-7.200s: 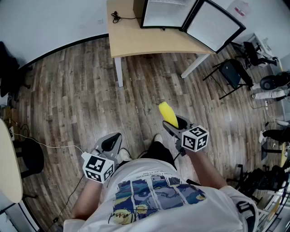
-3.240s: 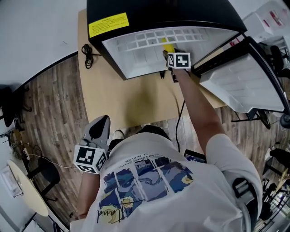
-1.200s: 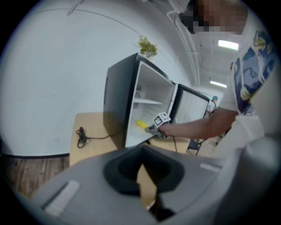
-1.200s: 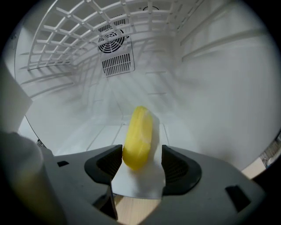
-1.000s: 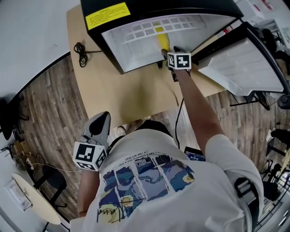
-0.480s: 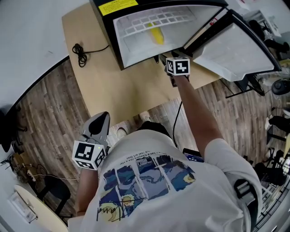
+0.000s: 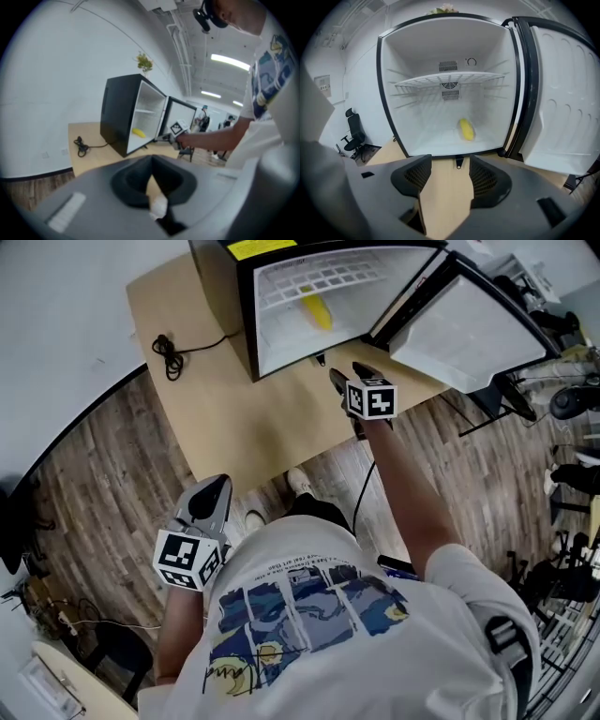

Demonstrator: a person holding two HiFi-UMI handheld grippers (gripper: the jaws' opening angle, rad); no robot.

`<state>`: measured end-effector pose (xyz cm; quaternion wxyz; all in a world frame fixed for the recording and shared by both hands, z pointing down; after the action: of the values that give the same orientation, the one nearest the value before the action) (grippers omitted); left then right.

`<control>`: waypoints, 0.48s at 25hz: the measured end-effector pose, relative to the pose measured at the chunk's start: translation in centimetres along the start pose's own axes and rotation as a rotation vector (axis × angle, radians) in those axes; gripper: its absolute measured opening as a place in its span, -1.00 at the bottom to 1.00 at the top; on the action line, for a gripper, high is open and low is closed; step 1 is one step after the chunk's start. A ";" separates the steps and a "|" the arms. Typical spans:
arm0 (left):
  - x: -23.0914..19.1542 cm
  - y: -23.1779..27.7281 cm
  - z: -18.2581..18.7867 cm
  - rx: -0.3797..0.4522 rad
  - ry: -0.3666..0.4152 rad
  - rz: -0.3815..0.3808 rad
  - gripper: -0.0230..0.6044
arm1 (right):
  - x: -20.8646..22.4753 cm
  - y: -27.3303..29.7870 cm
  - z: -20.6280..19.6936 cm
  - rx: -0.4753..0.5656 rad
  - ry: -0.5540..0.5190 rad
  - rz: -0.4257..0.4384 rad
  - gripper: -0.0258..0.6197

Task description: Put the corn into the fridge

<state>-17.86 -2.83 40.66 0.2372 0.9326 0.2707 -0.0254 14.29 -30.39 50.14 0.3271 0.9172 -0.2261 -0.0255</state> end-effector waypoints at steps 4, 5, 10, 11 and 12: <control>-0.2 -1.7 -1.0 0.003 0.013 -0.020 -0.90 | -2.3 -3.1 -1.1 0.026 0.009 0.003 -0.14; -0.2 -2.2 -1.3 0.003 0.016 -0.025 -0.90 | -3.0 -4.0 -1.5 0.030 0.011 0.004 -0.14; -0.4 -4.7 -3.0 0.009 0.025 -0.043 -0.90 | -6.5 -8.1 -3.5 0.053 0.005 0.010 -0.25; -0.4 -5.1 -3.4 0.009 0.026 -0.047 -0.89 | -7.2 -9.0 -3.9 0.058 0.007 0.011 -0.28; -0.5 -5.5 -3.8 0.009 0.027 -0.050 -0.90 | -7.8 -9.8 -4.4 0.062 0.009 0.012 -0.28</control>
<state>-21.42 2.76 41.71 0.2288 0.9268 0.2971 -0.0199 12.03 -17.73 46.78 0.2995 0.9257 -0.2307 -0.0122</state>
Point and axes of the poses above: the fingertips, and each gripper's own axes: y forward along the fingers, x to its right, z out of its top, the point moved 9 cm from there along -y, backward along the fingers, and after that the axes turned 2 degrees about y, right-handed, at the moved point
